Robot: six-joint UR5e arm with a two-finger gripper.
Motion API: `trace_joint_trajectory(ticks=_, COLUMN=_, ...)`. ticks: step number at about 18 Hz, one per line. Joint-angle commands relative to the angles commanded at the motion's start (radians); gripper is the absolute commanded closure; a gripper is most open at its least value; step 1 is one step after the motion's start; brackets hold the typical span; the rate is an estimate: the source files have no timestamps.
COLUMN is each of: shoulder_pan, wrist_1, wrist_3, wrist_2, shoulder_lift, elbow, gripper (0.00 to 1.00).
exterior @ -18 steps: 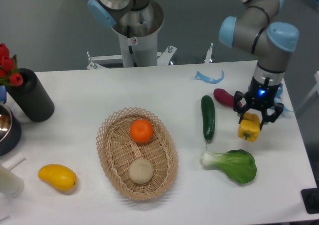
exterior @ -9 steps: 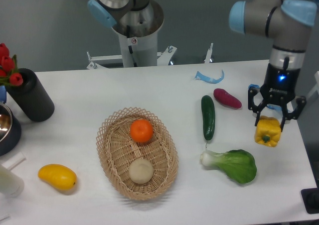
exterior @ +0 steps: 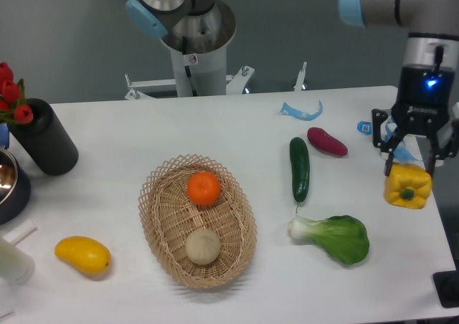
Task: Pick up the yellow pepper from the table
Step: 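Lift the grasped pepper up off the table and away from the cucumber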
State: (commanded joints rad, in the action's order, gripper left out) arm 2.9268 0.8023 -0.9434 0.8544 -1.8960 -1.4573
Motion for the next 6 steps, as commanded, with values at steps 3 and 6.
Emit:
trace_joint_trajectory(ticks=3, shoulder_pan=0.002, wrist_1=0.000, wrist_3=0.006, wrist_2=0.000, shoulder_lift=-0.002, elbow=0.009, gripper=0.59)
trace_joint_trajectory(ticks=6, shoulder_pan=0.002, wrist_1=0.000, wrist_3=0.008, wrist_2=0.000, shoulder_lift=-0.003, elbow=0.012, gripper=0.58)
